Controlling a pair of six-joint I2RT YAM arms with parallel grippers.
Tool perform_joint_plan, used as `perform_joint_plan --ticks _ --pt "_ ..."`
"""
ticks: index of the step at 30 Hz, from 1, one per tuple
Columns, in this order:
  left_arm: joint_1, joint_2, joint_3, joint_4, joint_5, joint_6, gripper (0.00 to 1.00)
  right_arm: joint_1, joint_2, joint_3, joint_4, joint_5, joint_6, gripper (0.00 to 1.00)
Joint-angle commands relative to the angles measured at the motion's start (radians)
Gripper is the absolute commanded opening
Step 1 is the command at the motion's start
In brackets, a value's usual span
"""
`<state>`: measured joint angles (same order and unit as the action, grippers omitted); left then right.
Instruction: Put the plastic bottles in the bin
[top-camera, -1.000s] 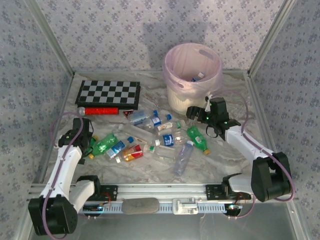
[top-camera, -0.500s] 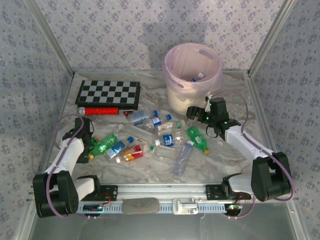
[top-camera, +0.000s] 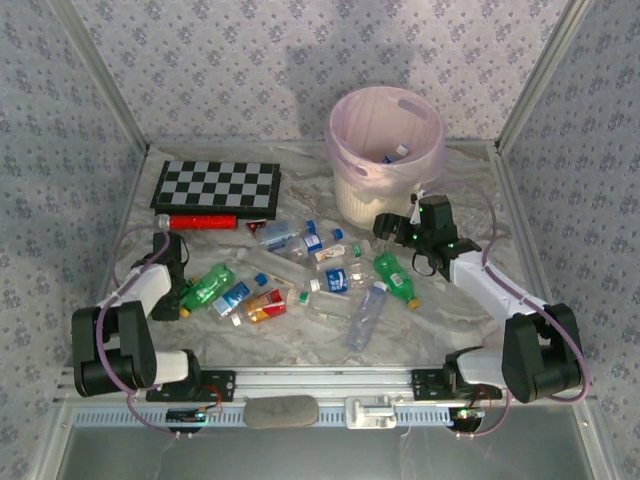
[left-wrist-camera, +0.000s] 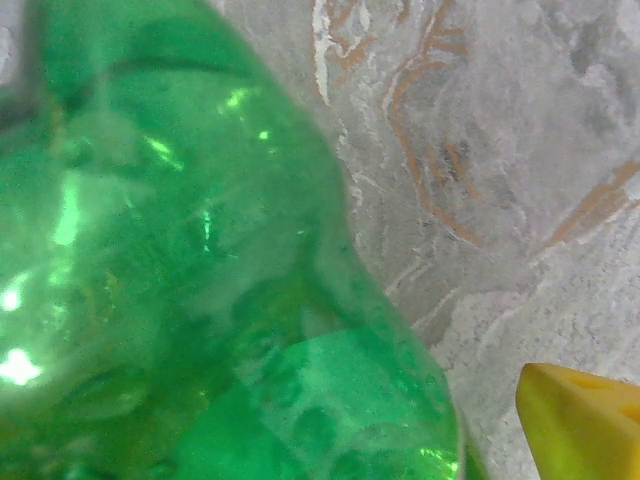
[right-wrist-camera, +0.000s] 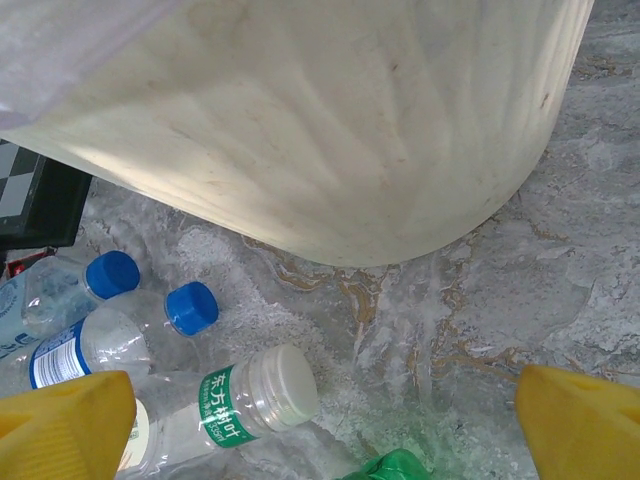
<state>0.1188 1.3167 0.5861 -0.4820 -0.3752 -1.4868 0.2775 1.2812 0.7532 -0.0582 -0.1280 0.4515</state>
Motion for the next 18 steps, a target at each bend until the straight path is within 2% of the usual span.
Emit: perform_joint_plan --ticks 1,7,14,18 --pt "0.008 0.036 0.0 0.055 -0.008 -0.025 0.9 0.005 0.005 -0.006 -0.023 0.019 -0.01 0.99" --pt "0.008 0.061 0.008 0.069 -0.007 -0.05 0.77 0.005 0.005 -0.005 -0.022 0.023 -0.01 0.99" --pt "0.008 0.035 0.02 0.063 -0.035 -0.05 0.57 0.005 0.012 -0.002 -0.019 0.016 -0.007 0.99" --pt "0.008 0.007 0.033 0.062 -0.059 -0.031 0.5 0.005 0.007 -0.002 -0.021 0.013 -0.007 0.99"
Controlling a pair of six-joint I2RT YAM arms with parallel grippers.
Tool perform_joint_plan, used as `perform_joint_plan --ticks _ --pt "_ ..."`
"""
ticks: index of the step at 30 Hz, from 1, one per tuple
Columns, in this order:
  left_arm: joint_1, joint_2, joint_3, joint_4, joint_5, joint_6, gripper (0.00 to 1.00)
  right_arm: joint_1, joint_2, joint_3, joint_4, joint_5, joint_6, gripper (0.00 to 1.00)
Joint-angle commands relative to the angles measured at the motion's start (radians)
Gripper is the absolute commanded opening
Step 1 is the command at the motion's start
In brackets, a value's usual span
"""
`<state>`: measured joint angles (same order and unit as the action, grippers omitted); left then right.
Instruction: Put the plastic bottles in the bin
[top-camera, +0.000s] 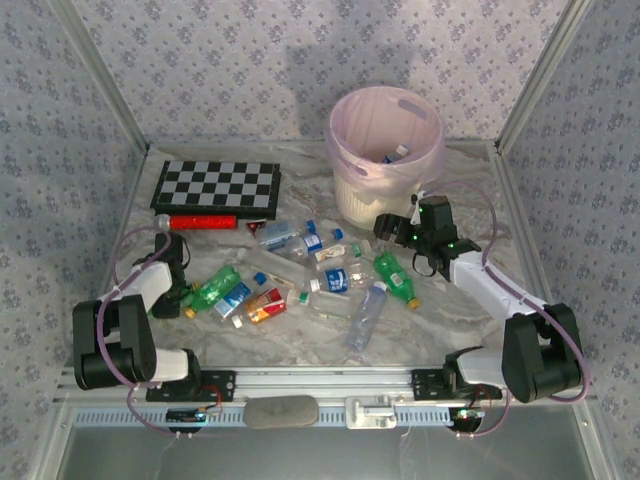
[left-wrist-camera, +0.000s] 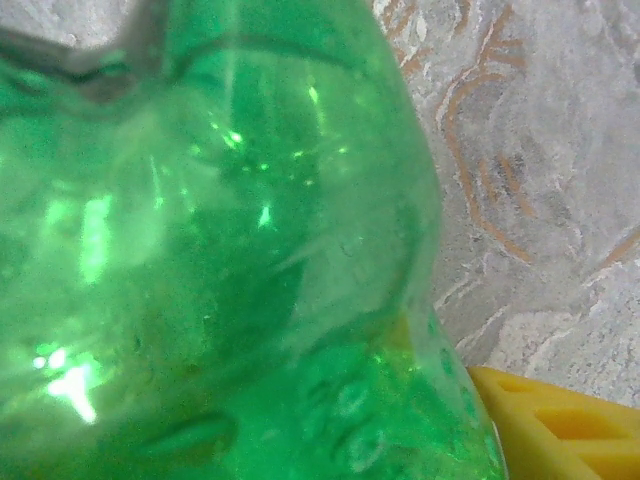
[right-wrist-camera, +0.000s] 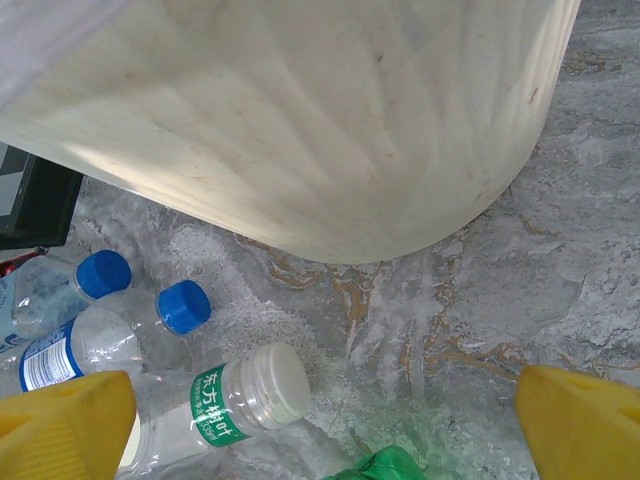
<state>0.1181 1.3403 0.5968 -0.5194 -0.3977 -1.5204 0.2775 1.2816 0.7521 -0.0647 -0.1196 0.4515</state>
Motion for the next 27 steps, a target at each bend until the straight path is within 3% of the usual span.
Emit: perform_joint_plan --ticks 1,10,15,22,27 --pt "0.008 -0.024 0.026 0.098 -0.043 0.01 0.49 0.005 0.005 -0.001 -0.015 0.006 -0.007 0.99" --pt "0.009 -0.238 0.091 0.106 -0.14 0.19 0.46 0.005 -0.005 0.001 -0.008 0.003 -0.003 0.99" --pt "0.003 -0.388 0.123 0.159 -0.138 0.335 0.46 0.006 0.005 0.006 0.006 -0.004 0.004 0.99" --pt "-0.037 -0.457 0.162 0.411 0.086 0.583 0.46 0.008 0.024 0.019 0.017 -0.02 0.016 0.99" --pt "-0.16 -0.352 0.306 0.483 0.215 0.727 0.44 0.009 0.022 0.017 0.018 -0.023 0.021 0.99"
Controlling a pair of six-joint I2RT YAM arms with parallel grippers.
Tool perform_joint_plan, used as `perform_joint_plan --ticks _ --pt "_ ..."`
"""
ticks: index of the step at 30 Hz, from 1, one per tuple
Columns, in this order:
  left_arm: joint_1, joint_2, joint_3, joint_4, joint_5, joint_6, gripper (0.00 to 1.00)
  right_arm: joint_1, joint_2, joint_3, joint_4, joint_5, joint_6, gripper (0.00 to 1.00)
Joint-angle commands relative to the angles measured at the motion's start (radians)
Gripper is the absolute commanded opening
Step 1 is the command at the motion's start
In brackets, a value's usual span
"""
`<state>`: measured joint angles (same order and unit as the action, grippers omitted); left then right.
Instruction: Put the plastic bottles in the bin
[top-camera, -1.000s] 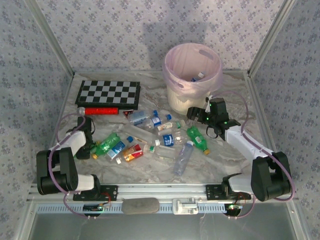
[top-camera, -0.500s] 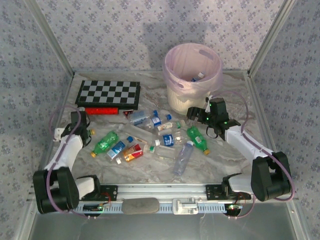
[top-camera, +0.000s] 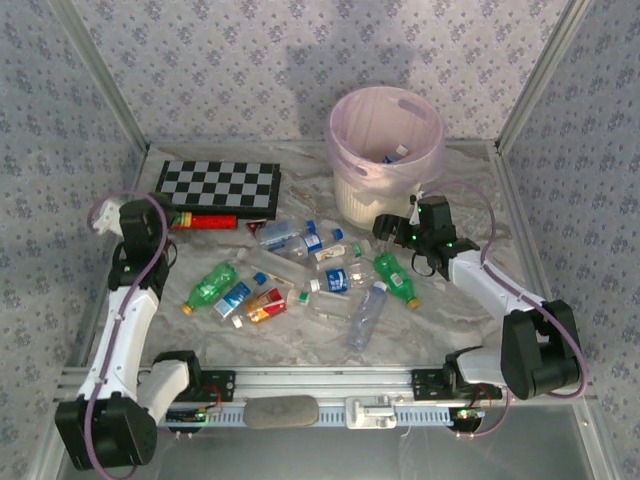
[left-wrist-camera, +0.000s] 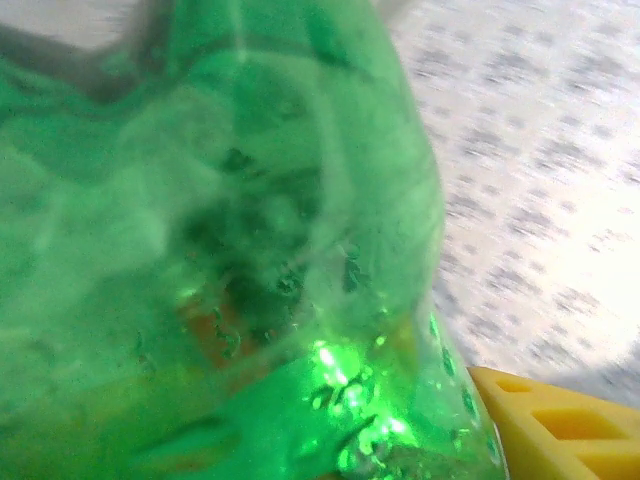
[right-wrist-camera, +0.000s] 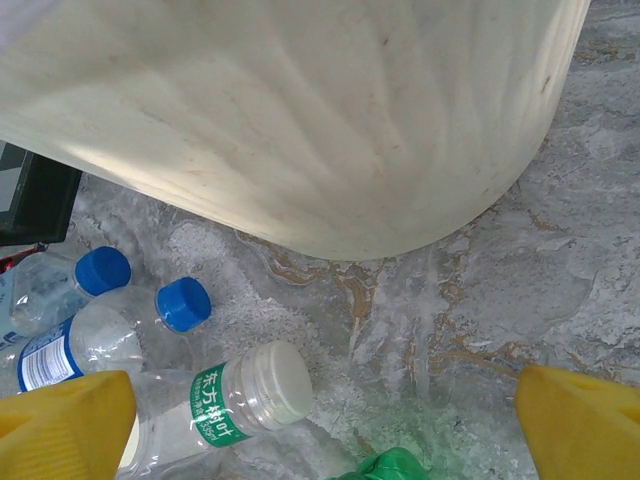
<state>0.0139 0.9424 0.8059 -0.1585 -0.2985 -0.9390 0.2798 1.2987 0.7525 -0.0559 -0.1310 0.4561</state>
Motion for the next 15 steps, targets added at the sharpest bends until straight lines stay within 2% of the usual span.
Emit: perform_joint_plan --ticks 1,8,15 --pt "-0.084 0.07 0.125 0.138 0.135 0.173 0.44 0.007 0.001 0.015 0.01 -0.011 0.016 0.99" --pt "-0.305 0.307 0.388 0.218 0.248 0.377 0.45 0.006 -0.028 -0.008 -0.008 0.009 0.013 0.99" --pt "-0.469 0.541 0.696 0.201 0.33 0.538 0.45 0.001 -0.061 -0.034 -0.032 0.037 0.003 0.99"
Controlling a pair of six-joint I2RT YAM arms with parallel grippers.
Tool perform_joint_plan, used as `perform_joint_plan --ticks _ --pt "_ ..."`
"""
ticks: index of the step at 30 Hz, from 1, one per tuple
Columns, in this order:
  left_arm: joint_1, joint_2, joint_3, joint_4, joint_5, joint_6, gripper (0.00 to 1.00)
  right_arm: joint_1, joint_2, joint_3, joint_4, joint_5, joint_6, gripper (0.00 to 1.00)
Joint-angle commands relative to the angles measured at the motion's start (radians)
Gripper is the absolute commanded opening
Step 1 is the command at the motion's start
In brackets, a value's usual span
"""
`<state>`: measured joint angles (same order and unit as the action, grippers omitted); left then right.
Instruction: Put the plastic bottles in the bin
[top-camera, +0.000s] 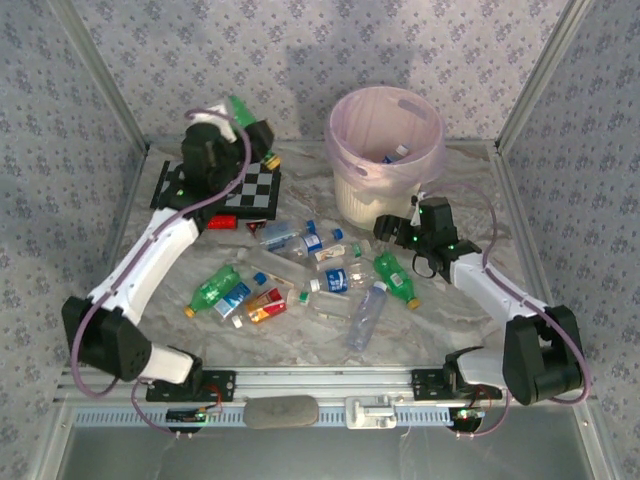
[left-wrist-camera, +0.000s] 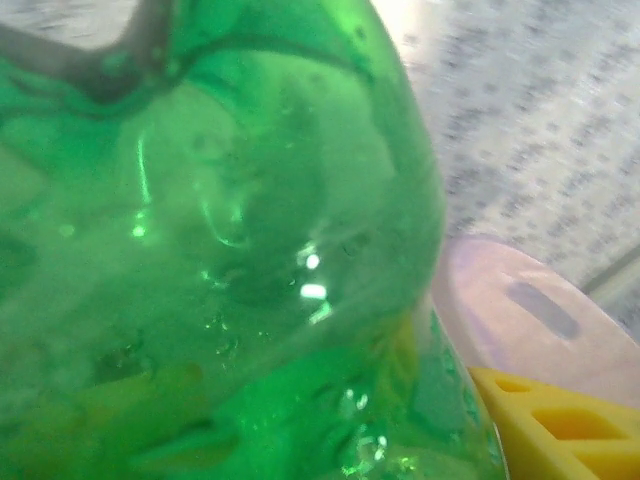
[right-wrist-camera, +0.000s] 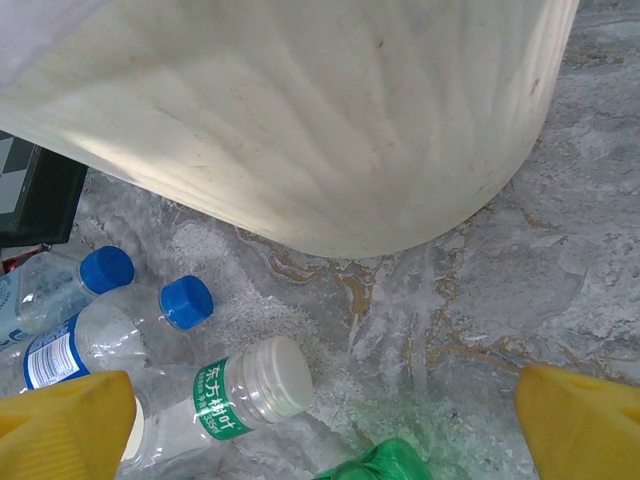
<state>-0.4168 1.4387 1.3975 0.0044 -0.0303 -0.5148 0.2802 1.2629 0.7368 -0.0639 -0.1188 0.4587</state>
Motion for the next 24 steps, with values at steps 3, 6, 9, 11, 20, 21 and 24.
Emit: perform_joint_plan --ticks 3,6,9,11,20,21,24 --pt "-0.079 0.135 0.226 0.05 0.1 0.14 0.45 -0.004 -0.031 -0.031 -0.024 0.028 0.0 0.99" --pt "-0.114 0.24 0.366 0.047 0.162 0.152 0.45 -0.007 -0.036 -0.04 -0.026 0.028 0.0 0.99" --pt "-0.143 0.369 0.541 0.009 0.243 0.172 0.46 -0.009 -0.047 -0.045 -0.028 0.031 -0.003 0.99" --pt "-0.16 0.469 0.691 -0.043 0.291 0.191 0.46 -0.01 -0.06 -0.048 -0.034 0.035 -0.005 0.99" --pt "-0.205 1.035 1.597 -0.449 0.43 0.228 0.46 -0.025 -0.133 -0.081 -0.046 0.035 -0.002 0.99" --pt "-0.205 1.057 1.618 -0.441 0.442 0.221 0.46 -0.027 -0.142 -0.083 -0.049 0.037 -0.003 0.99" --pt "-0.208 1.04 1.519 -0.372 0.46 0.209 0.46 -0.034 -0.166 -0.09 -0.055 0.041 -0.003 0.99"
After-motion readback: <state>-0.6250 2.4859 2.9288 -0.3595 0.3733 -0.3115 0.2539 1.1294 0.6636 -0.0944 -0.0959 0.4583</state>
